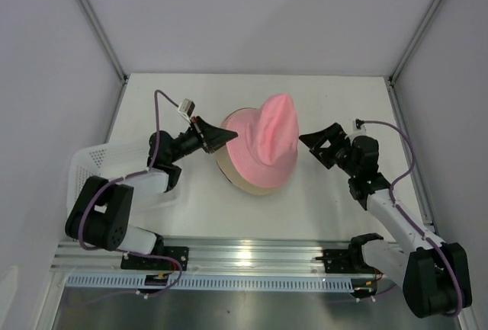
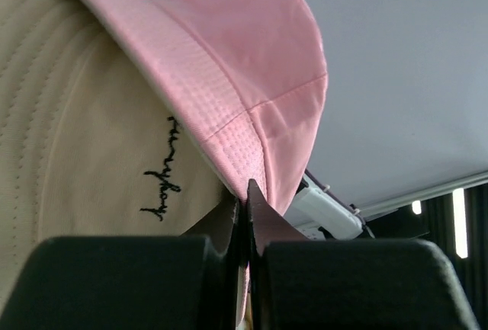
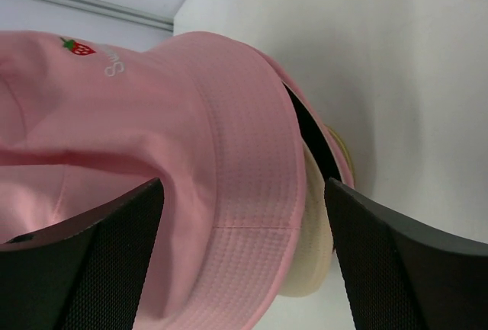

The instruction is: Stack the hats

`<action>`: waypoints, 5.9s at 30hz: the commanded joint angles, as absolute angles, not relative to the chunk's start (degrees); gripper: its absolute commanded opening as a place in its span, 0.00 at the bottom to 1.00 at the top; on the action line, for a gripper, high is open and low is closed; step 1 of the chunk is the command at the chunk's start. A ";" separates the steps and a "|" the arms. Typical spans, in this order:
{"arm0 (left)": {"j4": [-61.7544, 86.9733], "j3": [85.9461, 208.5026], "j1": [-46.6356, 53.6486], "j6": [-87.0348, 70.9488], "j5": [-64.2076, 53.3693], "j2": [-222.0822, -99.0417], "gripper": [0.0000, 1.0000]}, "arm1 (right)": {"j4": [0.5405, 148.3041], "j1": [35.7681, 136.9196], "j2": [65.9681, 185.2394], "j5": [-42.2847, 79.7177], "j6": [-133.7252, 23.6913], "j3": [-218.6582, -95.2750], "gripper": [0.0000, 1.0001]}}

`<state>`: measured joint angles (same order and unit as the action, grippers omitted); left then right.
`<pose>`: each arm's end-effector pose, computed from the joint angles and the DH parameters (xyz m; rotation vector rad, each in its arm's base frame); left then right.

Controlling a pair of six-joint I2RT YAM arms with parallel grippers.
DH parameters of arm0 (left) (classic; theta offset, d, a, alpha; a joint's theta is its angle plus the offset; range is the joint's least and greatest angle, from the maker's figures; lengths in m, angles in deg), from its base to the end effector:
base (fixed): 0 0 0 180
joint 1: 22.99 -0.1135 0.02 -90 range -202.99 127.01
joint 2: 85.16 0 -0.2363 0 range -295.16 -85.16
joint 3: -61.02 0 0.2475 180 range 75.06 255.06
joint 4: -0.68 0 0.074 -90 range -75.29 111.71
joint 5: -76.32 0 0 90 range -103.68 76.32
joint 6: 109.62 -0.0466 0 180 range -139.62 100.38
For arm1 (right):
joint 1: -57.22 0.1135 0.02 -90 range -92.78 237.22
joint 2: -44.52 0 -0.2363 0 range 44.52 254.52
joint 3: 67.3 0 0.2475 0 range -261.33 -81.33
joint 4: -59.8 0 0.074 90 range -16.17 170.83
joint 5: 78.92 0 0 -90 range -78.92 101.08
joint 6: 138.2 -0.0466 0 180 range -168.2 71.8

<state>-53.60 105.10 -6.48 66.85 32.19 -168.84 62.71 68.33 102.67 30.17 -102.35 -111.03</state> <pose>0.2663 -0.1138 0.2176 -0.1884 1.7211 -1.9393 0.2401 0.0627 0.2174 0.5013 1.9427 1.0717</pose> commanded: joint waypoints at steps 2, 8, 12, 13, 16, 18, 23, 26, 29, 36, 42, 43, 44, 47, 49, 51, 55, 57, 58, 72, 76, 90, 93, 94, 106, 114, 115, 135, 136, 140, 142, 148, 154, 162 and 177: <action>-47.11 104.94 -7.17 53.72 29.66 -158.32 0.01 | 53.61 71.10 101.03 23.56 -107.61 -109.37 0.85; -15.72 107.05 -7.08 38.41 21.57 -145.91 0.01 | 49.22 72.60 103.23 23.29 -110.60 -106.29 0.82; -8.85 105.91 -7.08 34.79 18.58 -143.69 0.01 | 47.55 73.56 105.69 23.29 -110.78 -106.03 0.81; -8.58 105.64 -7.08 34.43 18.23 -143.60 0.01 | 47.11 73.74 106.74 23.29 -110.95 -106.12 0.81; -8.40 104.33 -7.08 34.08 17.35 -144.30 0.01 | 44.48 74.44 109.11 24.17 -111.57 -106.12 0.80; -8.75 102.84 -7.00 33.73 16.56 -144.66 0.01 | 41.93 75.06 110.17 24.61 -112.19 -106.29 0.79; -10.25 99.58 -7.00 33.55 15.50 -143.96 0.01 | 39.64 76.38 113.33 24.78 -112.54 -107.35 0.78; -9.81 99.49 -7.00 33.20 15.50 -143.52 0.01 | 37.54 76.64 114.13 25.49 -113.94 -107.26 0.76; -9.28 99.40 -7.08 33.02 15.50 -143.69 0.01 | 36.91 76.82 113.96 26.02 -114.73 -107.52 0.72; -9.98 99.31 -6.91 32.94 15.94 -145.00 0.01 | 40.07 76.82 110.01 24.26 -114.12 -107.44 0.64; -10.43 99.49 -6.82 32.94 16.55 -145.54 0.01 | 53.69 76.90 103.60 17.15 -106.39 -110.77 0.66; -10.25 99.58 -6.82 32.59 16.47 -145.54 0.01 | 53.96 76.73 102.02 16.97 -105.95 -110.78 0.66; -10.16 99.66 -6.73 32.67 16.38 -145.62 0.01 | 53.79 76.73 101.39 17.49 -106.03 -110.86 0.66; -11.03 99.75 -6.65 32.93 16.64 -146.24 0.01 | 54.14 77.08 101.21 19.50 -106.30 -111.91 0.66; -11.13 99.93 -6.56 33.11 16.73 -146.68 0.01 | 54.05 77.17 101.56 20.13 -106.39 -112.09 0.66; -11.30 100.02 -6.38 33.20 16.73 -147.03 0.01 | 53.44 77.34 102.53 21.00 -106.82 -111.83 0.66; -11.13 100.02 -6.38 33.20 16.73 -147.03 0.01 | 50.02 77.61 105.25 23.37 -108.75 -110.43 0.66; -11.13 100.10 -6.29 33.11 16.73 -147.29 0.01 | 48.26 77.61 107.18 24.87 -109.63 -109.72 0.66; -11.13 100.10 -6.29 33.11 16.90 -147.38 0.01 | 46.25 77.69 107.71 25.40 -110.77 -109.55 0.66; -9.90 101.07 -6.03 32.58 17.17 -149.23 0.01 | 39.55 78.22 111.76 28.57 -113.86 -109.28 0.42; -7.62 102.03 -6.03 31.45 16.21 -148.35 0.01 | 40.08 78.22 110.53 28.39 -113.33 -109.89 0.09; 9.43 111.35 -5.94 26.35 15.59 -140.88 0.01 | 55.44 78.22 98.49 26.72 -102.35 -117.80 0.00; 9.35 110.40 -5.77 26.08 16.03 -139.30 0.01 | 56.34 78.22 97.26 28.29 -100.94 -118.42 0.00; 9.09 110.04 -5.59 25.82 15.85 -138.60 0.01 | 56.08 78.22 97.52 29.78 -100.85 -118.16 0.00; 7.59 102.57 -0.85 21.60 7.60 -133.85 0.01 | 58.35 81.21 94.71 30.24 -94.44 -112.63 0.00; 3.21 98.96 -0.93 22.74 -0.94 -140.68 0.01 | 60.12 81.30 100.31 21.11 -92.41 -109.72 0.00; 2.76 99.31 -0.93 22.83 -0.15 -142.09 0.01 | 60.03 81.12 101.46 20.49 -92.24 -109.63 0.00; 1.35 108.36 -0.84 17.65 2.84 -143.50 0.04 | 67.14 76.55 99.36 17.23 -86.88 -119.47 0.00; 1.01 108.89 -0.84 17.03 2.93 -144.47 0.04 | 66.97 76.38 99.80 17.14 -86.44 -119.56 0.00; -2.85 110.03 -0.84 17.90 4.24 -151.67 0.02 | 65.13 75.76 103.75 17.39 -86.69 -117.46 0.00; -3.74 110.30 -0.06 18.52 5.47 -156.24 0.01 | 64.34 74.97 106.48 18.63 -87.49 -116.76 0.00; -6.20 110.03 2.93 17.82 2.58 -164.24 0.01 | 61.61 73.92 110.96 18.02 -87.23 -114.38 0.00; -5.51 111.52 3.20 16.86 0.74 -167.33 0.06 | 60.99 71.55 114.92 19.77 -85.73 -115.96 0.00; 2.66 115.47 3.11 11.58 -4.71 -159.71 0.79 | 62.66 69.70 112.99 22.15 -83.18 -120.26 0.00; 10.58 137.45 2.50 3.49 -4.99 -157.13 0.81 | 80.14 67.06 131.00 29.18 -75.28 -142.67 0.00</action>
